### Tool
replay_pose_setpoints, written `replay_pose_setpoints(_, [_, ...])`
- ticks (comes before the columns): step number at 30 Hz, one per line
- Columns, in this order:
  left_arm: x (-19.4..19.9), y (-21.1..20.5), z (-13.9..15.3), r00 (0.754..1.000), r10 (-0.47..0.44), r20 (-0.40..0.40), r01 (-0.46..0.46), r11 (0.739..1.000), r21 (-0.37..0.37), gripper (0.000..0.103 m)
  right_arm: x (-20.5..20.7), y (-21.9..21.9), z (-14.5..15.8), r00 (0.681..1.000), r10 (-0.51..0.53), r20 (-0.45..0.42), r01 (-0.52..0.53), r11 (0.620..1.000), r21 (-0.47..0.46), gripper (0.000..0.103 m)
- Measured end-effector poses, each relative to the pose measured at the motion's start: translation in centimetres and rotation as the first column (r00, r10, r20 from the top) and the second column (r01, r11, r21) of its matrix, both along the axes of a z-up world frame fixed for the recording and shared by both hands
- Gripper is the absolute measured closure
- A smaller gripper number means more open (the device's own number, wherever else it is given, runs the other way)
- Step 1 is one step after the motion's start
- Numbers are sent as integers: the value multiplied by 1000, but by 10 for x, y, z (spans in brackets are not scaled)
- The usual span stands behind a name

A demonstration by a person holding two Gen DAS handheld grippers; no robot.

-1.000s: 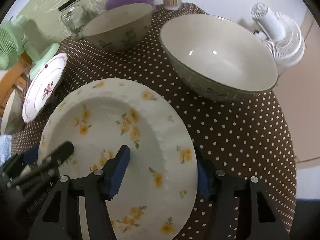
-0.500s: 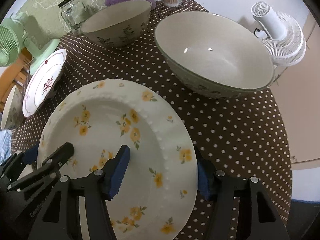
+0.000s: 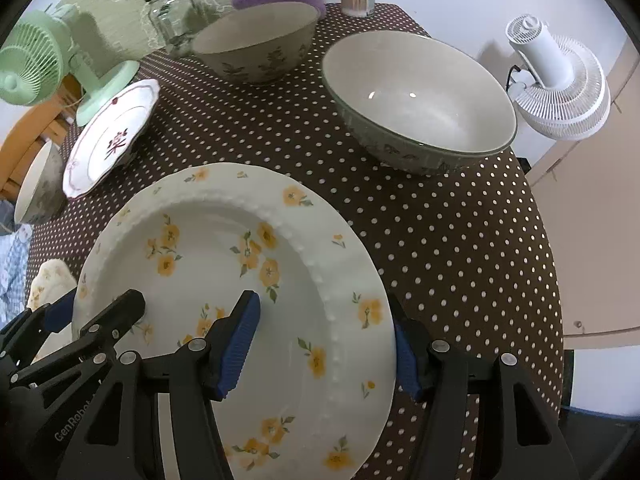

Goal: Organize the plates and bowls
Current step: 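Carry the beaded-rim plate over the other yellow-flower plate with the right tool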

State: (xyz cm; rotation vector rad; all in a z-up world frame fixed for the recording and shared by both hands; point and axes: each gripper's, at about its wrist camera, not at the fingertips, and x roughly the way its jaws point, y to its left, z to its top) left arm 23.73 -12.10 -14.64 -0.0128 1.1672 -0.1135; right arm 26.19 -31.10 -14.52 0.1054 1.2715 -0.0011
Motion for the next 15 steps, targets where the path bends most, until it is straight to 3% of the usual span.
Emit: replay_pose_setpoints(15, [-26,39,21,998,54,37,-52,997,-63,45,-26,32,29,999,21,46,-20,1000,-24,39])
